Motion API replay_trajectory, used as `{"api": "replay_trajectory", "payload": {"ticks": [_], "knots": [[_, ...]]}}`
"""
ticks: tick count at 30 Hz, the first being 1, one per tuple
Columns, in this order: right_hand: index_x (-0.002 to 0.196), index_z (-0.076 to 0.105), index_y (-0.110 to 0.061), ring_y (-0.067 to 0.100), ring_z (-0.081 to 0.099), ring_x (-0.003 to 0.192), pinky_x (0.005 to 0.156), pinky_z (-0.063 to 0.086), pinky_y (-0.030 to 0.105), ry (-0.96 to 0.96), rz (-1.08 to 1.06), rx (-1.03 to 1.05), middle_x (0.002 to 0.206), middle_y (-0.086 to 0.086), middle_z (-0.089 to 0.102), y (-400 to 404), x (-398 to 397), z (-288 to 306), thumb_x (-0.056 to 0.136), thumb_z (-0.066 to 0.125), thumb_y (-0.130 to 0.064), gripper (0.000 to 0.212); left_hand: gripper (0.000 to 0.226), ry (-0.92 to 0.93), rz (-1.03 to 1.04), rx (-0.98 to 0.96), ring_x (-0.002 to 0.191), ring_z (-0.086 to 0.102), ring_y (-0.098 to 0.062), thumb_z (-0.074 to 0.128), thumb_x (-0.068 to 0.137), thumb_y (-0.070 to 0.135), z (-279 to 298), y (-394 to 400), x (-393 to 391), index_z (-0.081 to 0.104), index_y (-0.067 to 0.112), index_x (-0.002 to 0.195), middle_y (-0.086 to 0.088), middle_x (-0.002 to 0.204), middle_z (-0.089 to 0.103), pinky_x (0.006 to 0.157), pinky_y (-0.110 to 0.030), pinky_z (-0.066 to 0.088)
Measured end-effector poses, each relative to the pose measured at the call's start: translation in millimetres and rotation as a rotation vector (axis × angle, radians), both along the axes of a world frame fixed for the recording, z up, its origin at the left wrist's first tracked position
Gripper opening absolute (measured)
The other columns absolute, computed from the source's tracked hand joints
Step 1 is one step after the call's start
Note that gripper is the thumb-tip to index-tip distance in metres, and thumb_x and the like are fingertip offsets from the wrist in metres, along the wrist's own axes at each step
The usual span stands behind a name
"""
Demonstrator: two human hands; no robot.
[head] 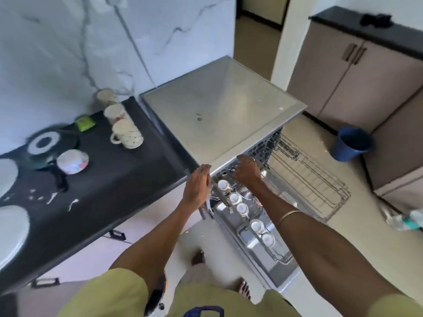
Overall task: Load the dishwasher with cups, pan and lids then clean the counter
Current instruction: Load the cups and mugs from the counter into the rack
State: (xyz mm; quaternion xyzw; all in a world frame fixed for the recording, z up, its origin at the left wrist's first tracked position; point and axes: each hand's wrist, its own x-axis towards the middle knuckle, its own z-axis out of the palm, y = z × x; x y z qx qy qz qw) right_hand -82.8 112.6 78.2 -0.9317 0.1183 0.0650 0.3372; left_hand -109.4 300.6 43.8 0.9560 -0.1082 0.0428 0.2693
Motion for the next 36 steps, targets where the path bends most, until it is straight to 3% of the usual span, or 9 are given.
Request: {"api": "replay_trajectory", "payload": {"ticks": [6, 12, 20, 24, 27, 32, 36], "knots": [[0.125, 0.056, -0.015, 0.036, 0.056, 0.111, 0.096, 0.042, 0.038, -0.127, 0.197, -0.031, 0.117, 0.015, 0.062, 97.9, 26.9, 3.7, 0.086, 0.054, -0.007, 0.04, 0.035, -0.09, 0.221, -0.032, 0.129, 0.053, -0.026, 0.05, 0.098, 0.009, 12.8, 111.1, -2.7, 0.057, 0.004, 0.132, -0.015, 0.134, 0.059, 0.11, -0.036, 0.043], [0.121, 0.062, -0.01, 0.033, 0.063, 0.106, 0.095, 0.049, 0.037, -0.204, 0.35, 0.024, 0.116, 0.016, 0.067, 220.9, 62.7, 25.6, 0.086, 0.051, -0.005, 0.037, 0.038, -0.144, 0.47, -0.022, 0.131, 0.05, -0.025, 0.049, 0.095, 0.003, 31.9, 237.2, 18.1, 0.058, 0.003, 0.131, -0.014, 0.134, 0.059, 0.111, -0.038, 0.041], [0.115, 0.066, -0.013, 0.033, 0.064, 0.103, 0.089, 0.052, 0.038, -0.213, 0.415, 0.08, 0.114, 0.014, 0.069, 352.2, 92.7, 33.7, 0.082, 0.047, -0.001, 0.04, 0.049, 0.003, 0.669, 0.112, 0.131, 0.043, -0.035, 0.057, 0.088, 0.014, 46.1, 376.4, 54.5, 0.05, 0.004, 0.135, -0.019, 0.138, 0.049, 0.112, -0.046, 0.036], [0.116, 0.065, -0.008, 0.027, 0.062, 0.104, 0.088, 0.047, 0.029, -0.175, 0.461, 0.099, 0.113, 0.009, 0.067, 384.8, 99.6, 31.5, 0.086, 0.048, 0.002, 0.036, 0.062, 0.114, 0.667, 0.185, 0.136, 0.034, -0.038, 0.062, 0.087, 0.029, 49.9, 410.8, 72.3, 0.042, 0.008, 0.141, -0.019, 0.145, 0.039, 0.115, -0.046, 0.028], [0.114, 0.065, -0.01, 0.026, 0.065, 0.101, 0.086, 0.052, 0.032, -0.178, 0.486, 0.091, 0.108, 0.008, 0.07, 399.6, 113.8, 26.4, 0.086, 0.049, 0.001, 0.035, 0.072, 0.19, 0.65, 0.215, 0.137, 0.033, -0.039, 0.063, 0.085, 0.038, 45.3, 424.5, 85.5, 0.036, 0.011, 0.146, -0.02, 0.147, 0.035, 0.116, -0.046, 0.026], [0.116, 0.065, -0.014, 0.02, 0.065, 0.1, 0.088, 0.054, 0.034, -0.178, 0.554, 0.088, 0.109, 0.004, 0.07, 423.9, 138.3, 26.3, 0.083, 0.048, 0.002, 0.04, 0.078, 0.256, 0.619, 0.228, 0.126, 0.044, -0.04, 0.067, 0.082, 0.045, 38.3, 432.9, 98.1, 0.033, 0.015, 0.146, -0.018, 0.139, 0.04, 0.107, -0.047, 0.035], [0.116, 0.064, -0.021, 0.018, 0.064, 0.104, 0.091, 0.053, 0.039, -0.189, 0.635, 0.052, 0.112, -0.002, 0.069, 459.2, 169.7, 25.9, 0.086, 0.049, -0.004, 0.038, 0.088, 0.293, 0.623, 0.27, 0.127, 0.04, -0.042, 0.074, 0.071, 0.055, 39.0, 439.3, 109.3, 0.037, 0.02, 0.142, -0.017, 0.132, 0.048, 0.104, -0.05, 0.038]]}}
